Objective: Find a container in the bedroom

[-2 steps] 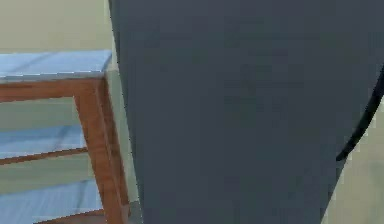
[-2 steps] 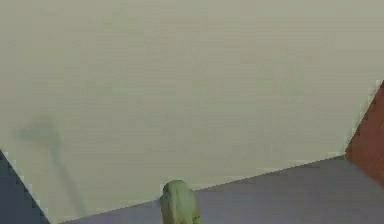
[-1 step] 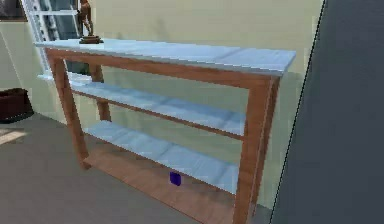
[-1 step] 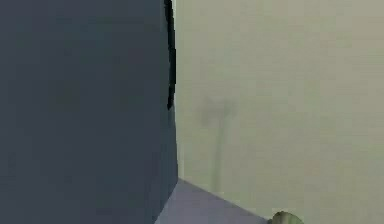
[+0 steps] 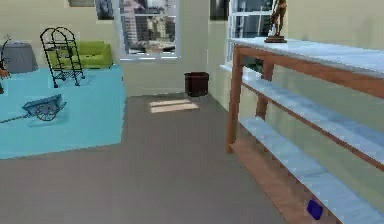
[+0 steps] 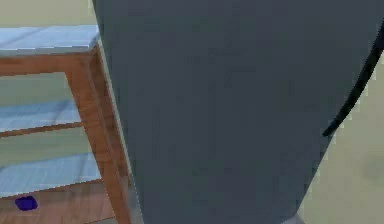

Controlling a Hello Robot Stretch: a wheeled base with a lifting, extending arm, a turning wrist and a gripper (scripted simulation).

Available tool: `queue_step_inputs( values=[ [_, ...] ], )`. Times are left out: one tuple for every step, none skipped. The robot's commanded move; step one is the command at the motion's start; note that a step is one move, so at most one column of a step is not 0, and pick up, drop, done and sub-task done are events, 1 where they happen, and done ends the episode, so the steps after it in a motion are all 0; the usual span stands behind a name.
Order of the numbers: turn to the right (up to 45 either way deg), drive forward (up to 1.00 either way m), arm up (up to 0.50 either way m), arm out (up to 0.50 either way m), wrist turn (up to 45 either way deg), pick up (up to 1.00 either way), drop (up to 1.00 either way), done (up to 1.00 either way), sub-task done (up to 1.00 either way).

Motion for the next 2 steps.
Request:
queue_step_inputs(
  values=[
    [-33.0, 0.00, 0.00, 0.00, 0.0, 0.00, 0.00, 0.00, 0.00],
    [0.0, 0.30, 0.00, 0.00, 0.0, 0.00, 0.00, 0.00, 0.00]
  ],
)
